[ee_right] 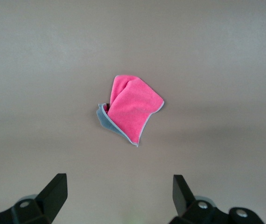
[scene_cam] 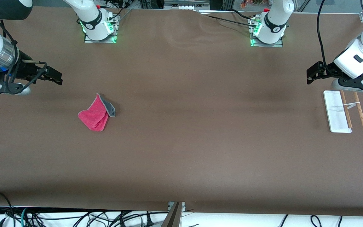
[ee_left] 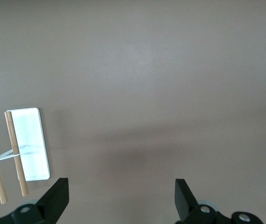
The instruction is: Pass towel and hang on rack
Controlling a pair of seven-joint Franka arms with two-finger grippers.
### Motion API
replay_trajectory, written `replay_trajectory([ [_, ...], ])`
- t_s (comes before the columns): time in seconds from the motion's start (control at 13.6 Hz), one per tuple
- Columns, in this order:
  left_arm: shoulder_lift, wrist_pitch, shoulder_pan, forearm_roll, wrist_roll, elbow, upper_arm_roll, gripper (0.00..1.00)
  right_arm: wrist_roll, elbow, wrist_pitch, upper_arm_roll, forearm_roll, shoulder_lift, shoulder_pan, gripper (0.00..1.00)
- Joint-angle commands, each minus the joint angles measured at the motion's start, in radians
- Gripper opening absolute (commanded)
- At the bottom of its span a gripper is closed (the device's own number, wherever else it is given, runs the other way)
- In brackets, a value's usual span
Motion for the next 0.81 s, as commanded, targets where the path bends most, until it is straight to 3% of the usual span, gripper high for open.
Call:
replay_trajectory([
  [0.0,-0.017,-0.011,0.0,-0.009,-0.007,-0.005,-0.003,1.0,0.004,-0.028,0.003,0.007,-0.004,-0.017,-0.01,1.0],
  [0.73,-0.017,-0.01,-0.001,-0.009,-0.008,-0.005,-0.003,1.0,0.004,-0.068,0.031,0.007,0.0,-0.016,-0.007,1.0],
])
